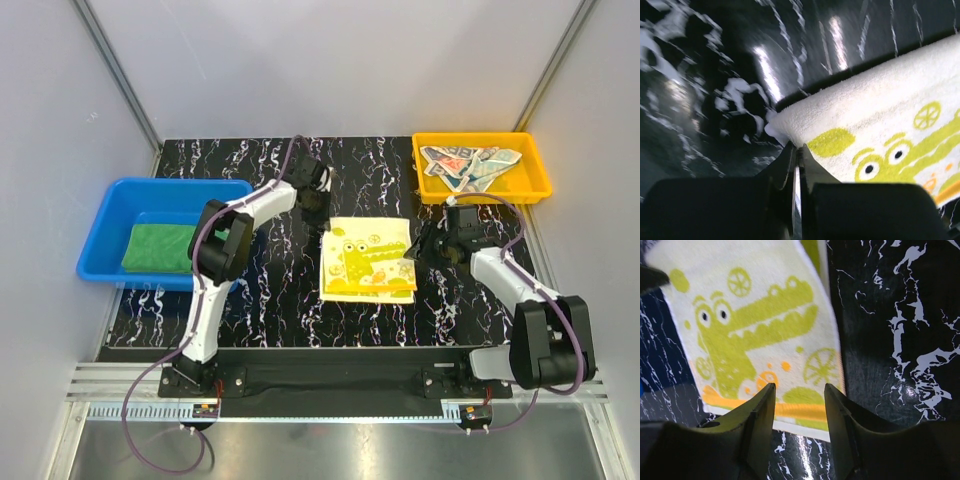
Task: Fold and stack the towels
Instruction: Fold the towel
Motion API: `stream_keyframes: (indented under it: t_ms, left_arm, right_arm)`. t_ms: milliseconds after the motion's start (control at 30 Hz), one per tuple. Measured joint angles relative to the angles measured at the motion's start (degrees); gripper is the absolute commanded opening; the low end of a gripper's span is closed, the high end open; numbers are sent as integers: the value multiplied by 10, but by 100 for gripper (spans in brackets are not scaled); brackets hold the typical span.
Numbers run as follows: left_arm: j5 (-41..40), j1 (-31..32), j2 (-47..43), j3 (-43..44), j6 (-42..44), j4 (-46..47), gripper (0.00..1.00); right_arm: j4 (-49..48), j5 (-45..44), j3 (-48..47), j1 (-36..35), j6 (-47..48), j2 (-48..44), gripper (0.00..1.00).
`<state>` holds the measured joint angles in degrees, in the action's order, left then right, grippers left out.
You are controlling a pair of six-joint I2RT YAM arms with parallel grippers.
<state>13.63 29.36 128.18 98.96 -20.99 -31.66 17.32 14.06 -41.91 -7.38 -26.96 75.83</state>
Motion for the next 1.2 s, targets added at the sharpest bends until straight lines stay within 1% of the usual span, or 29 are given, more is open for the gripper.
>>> stream_keyframes:
  t_ms: [33,67,133,167,233,333,467,567,633,767,967,1200]
  left_arm:
    - [0,-8,11,21,4,-10,19]
    - [-2,-16,19,35,9,-16,35]
    - [-6,-26,22,44,17,-23,46]
    - [-14,-31,19,45,19,-31,49]
    - [-35,-38,10,40,21,-43,49]
    - [-66,-37,-33,-8,20,-60,49]
    - [-84,-15,-148,-122,4,-54,44]
    - [-70,21,-241,-213,-19,-21,41]
    - [-61,43,-274,-252,-32,3,39]
    - [-55,82,-283,-306,-61,43,37]
    - [-55,81,-283,-355,-97,54,37]
    - [-53,81,-283,-371,-120,75,36]
  right_arm:
    - [2,0,-1,0,2,8,51]
    - [5,0,-3,0,2,18,51]
    - [7,0,-6,0,3,38,50]
    - [7,0,-7,0,3,48,50]
    - [10,0,-7,0,2,66,49]
    - [12,2,-6,0,-5,81,48]
    - [5,2,0,0,-19,84,47]
    - [-8,5,15,0,-29,87,45]
    - [-16,9,25,0,-37,90,43]
    - [-40,18,37,0,-50,89,40]
    - [-55,19,45,0,-58,87,37]
    - [-56,19,46,0,-59,87,35]
